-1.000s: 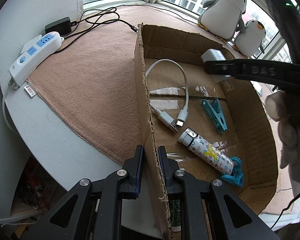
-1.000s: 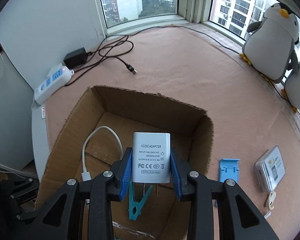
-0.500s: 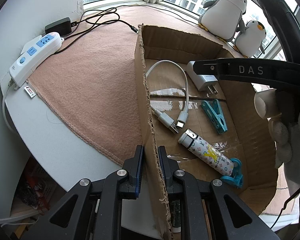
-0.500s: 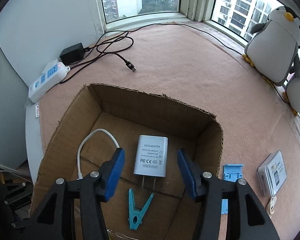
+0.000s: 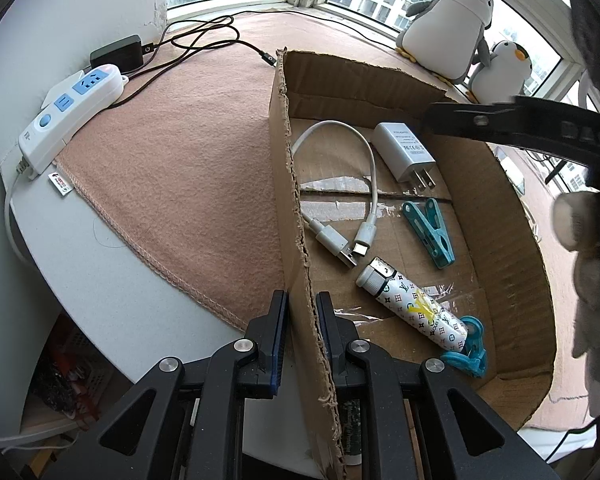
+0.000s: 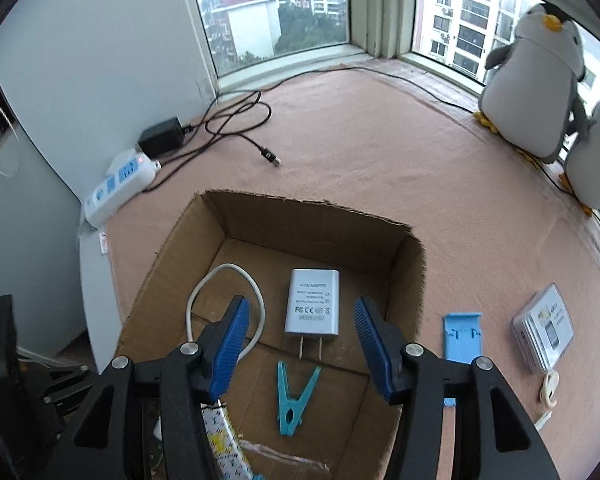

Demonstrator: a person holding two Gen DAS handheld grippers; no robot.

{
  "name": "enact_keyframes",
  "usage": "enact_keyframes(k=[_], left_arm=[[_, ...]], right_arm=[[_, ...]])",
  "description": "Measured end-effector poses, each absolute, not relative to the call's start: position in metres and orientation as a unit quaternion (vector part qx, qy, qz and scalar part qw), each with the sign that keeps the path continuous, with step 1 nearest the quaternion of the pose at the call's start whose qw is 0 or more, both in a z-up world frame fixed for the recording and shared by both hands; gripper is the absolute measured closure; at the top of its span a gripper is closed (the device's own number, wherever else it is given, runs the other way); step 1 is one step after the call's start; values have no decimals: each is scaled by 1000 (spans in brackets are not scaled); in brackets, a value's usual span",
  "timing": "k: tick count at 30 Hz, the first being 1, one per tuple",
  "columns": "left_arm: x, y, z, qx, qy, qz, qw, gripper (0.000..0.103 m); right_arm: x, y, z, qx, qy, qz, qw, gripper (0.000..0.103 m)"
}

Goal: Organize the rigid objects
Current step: 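Open the right gripper to release the adapter in the box, then move the right gripper to the coiled white cable and grasp it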

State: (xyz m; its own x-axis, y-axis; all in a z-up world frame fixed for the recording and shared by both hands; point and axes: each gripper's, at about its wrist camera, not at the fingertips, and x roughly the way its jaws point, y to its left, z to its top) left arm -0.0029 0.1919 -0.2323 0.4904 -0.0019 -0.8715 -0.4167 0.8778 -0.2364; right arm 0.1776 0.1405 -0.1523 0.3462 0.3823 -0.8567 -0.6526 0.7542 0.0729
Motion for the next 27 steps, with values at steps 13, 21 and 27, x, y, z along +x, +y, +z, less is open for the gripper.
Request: enact_keyframes(k=[13,21,27], left_arm=[[-2,193,-232,-216,489,123,836,88],[-2,192,-232,-215,489,123,837,88],[-2,191,-232,-214,488,124,837,88]], right_arm=[[185,17,-133,-45,477,229,847,52],[201,-72,-161,11,511,118,852,52],[211,-110,-182,71,533,75,840,52]])
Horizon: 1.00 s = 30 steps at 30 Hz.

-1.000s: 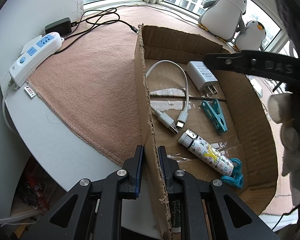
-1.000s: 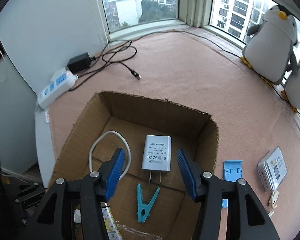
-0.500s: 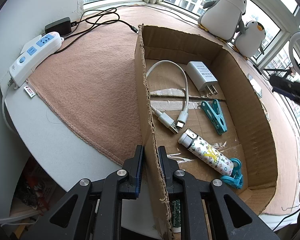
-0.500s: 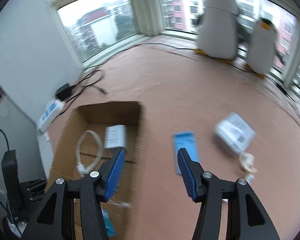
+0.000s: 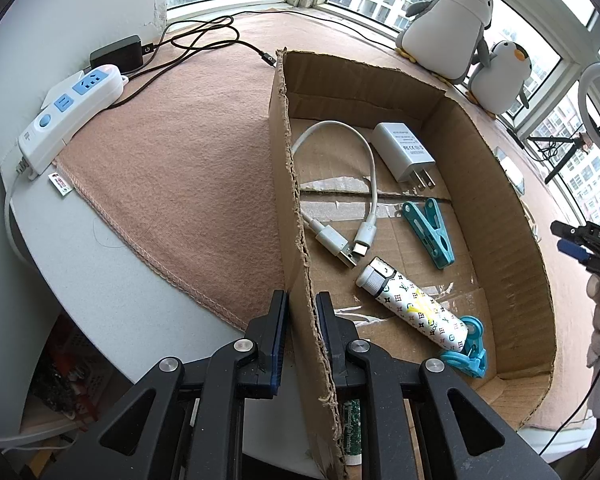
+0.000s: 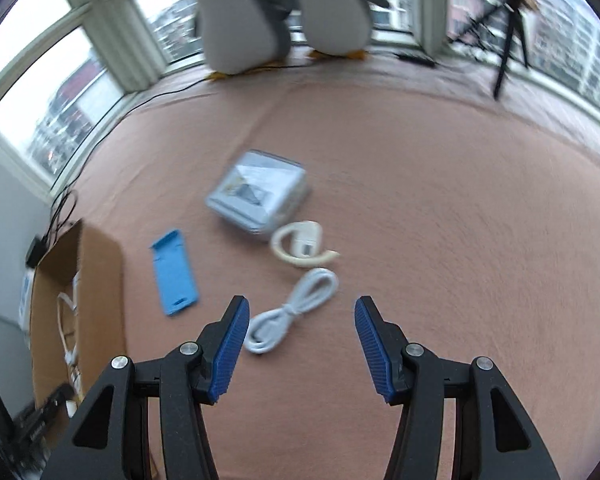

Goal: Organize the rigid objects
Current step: 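Move the right gripper to the coiled white cable and grasp it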

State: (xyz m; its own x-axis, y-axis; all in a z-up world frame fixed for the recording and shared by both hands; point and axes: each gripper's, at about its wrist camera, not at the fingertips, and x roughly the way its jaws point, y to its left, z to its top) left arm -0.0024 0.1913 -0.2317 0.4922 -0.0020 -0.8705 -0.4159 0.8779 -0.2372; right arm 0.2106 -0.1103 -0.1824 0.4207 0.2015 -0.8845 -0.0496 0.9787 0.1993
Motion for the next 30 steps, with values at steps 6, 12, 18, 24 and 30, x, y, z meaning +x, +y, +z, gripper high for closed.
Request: enact_keyframes(k=[6,12,18,24,30], left_arm=[[-2,192,-232,-214,489,123,837,88],[-3,194,-232,-215,488,121,837,88],[-3,196,-233,-217,488,119,837,88],[-4,198,-234,-219,486,117,838,88],[-5,199,-235,-220,486,115,838,87]], right_arm=[[222,-121,-202,109,562,68,817,52],[230,-113,-203,107,570,70,811,58],[236,-97,-208,87,584,61,804,62],[236,-81,-212,39,586,44,808,64],[232,-82,-211,16,589,48,807,81]])
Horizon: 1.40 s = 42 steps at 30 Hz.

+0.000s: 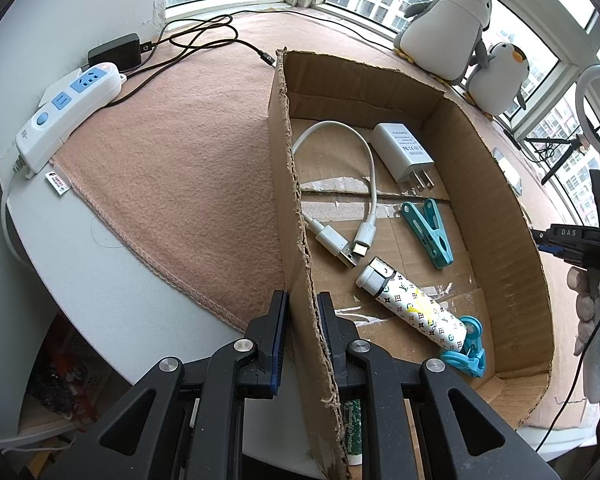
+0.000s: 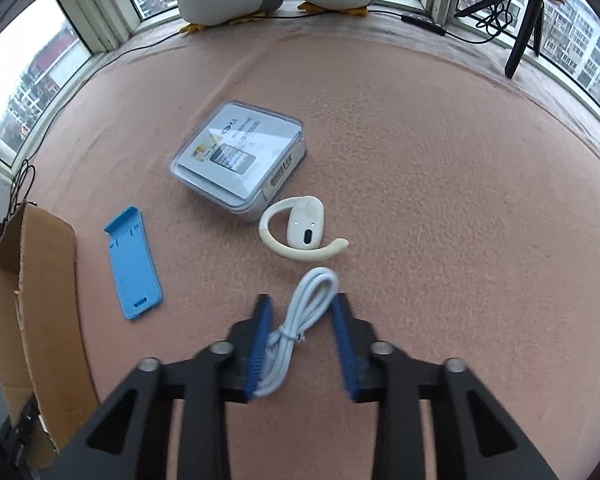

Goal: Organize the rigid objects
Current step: 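Move the right gripper to the coiled white cable and grasp it, then carry the coiled white cable with the right gripper into the box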

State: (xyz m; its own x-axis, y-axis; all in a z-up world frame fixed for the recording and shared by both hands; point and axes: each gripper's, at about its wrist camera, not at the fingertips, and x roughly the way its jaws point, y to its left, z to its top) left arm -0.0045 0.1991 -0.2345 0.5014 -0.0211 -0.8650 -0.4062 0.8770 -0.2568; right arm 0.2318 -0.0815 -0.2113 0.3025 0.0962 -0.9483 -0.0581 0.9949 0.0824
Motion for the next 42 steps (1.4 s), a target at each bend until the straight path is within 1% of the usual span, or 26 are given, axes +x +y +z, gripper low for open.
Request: enact_keyframes(k=[6,16,24,33,37,42], left_arm=[[-5,200,-235,-221,485,114,838,87],[-5,199,-235,-219,485,116,838,87],[-5,200,-235,-219,485,117,838,87],[-5,200,-235,-219,485,117,838,87],[-5,200,-235,-218,485,117,839,87],[-6,200,-235,-220,485,116,838,87]], right_arm=[[220,-90,-209,24,588,67,805,89],[192,-89,-193,50,567,106,815,91],[173,-58,-149,57,529,171,829,91],[142,19,-116,-1,504,279,817,91],[131,51,-118,-40,502,308,807,91],[120,79,-135,-99,507,317,795,91]])
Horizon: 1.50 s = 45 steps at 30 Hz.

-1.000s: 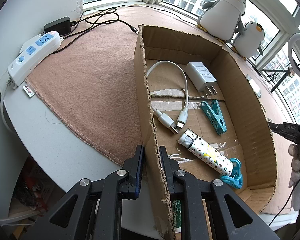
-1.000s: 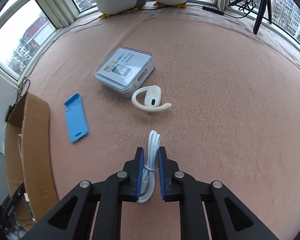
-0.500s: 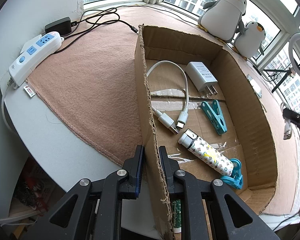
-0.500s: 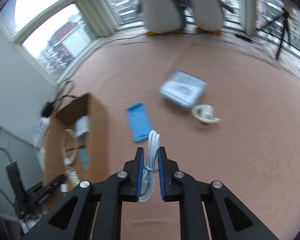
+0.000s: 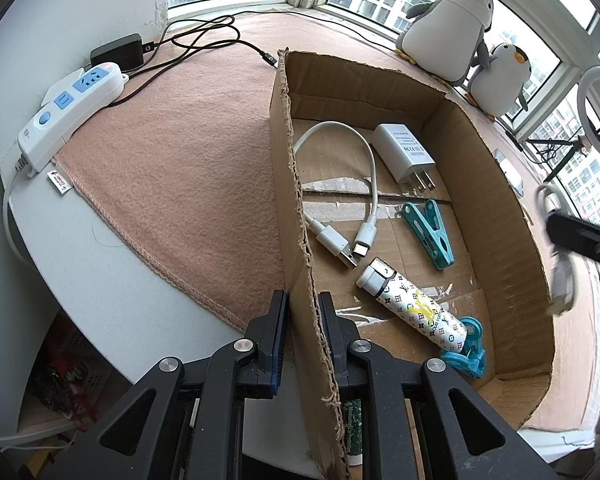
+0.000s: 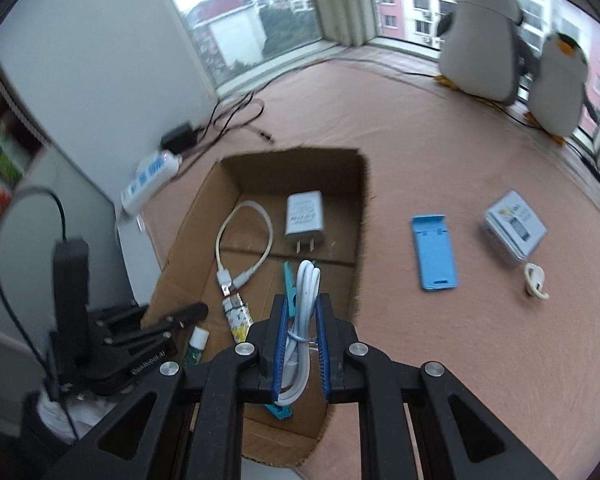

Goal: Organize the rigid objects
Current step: 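Carry the coiled white cable with the right gripper into the box, then open the right gripper to release the cable in the box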

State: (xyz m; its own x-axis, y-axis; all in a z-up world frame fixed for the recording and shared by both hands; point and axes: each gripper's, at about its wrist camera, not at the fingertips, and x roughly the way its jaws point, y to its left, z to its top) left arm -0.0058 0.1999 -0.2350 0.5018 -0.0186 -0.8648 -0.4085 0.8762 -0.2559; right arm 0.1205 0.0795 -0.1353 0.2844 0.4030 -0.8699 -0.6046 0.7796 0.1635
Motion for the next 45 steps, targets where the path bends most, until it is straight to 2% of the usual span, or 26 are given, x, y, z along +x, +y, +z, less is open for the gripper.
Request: enact_keyframes(k=[11,31,36,40,45], left_arm=[[-6,200,-235,-220,485,117,838,87],[-6,200,-235,-220,485,117,839,87],[-6,200,-235,-220,485,116,839,87],[-6,200,-235,-219,485,117,838,87],[-6,200,-235,-219,485,117,838,87]], right_arm=[[114,97,-160,-156,512,308,787,90],[116,84,-140,-121,498,319,797,86],[127,65,-126,-88,487,310,812,75],[138,50,-120,-71,483,297,821,74],[155,32,-117,-50,480,281,830,54]])
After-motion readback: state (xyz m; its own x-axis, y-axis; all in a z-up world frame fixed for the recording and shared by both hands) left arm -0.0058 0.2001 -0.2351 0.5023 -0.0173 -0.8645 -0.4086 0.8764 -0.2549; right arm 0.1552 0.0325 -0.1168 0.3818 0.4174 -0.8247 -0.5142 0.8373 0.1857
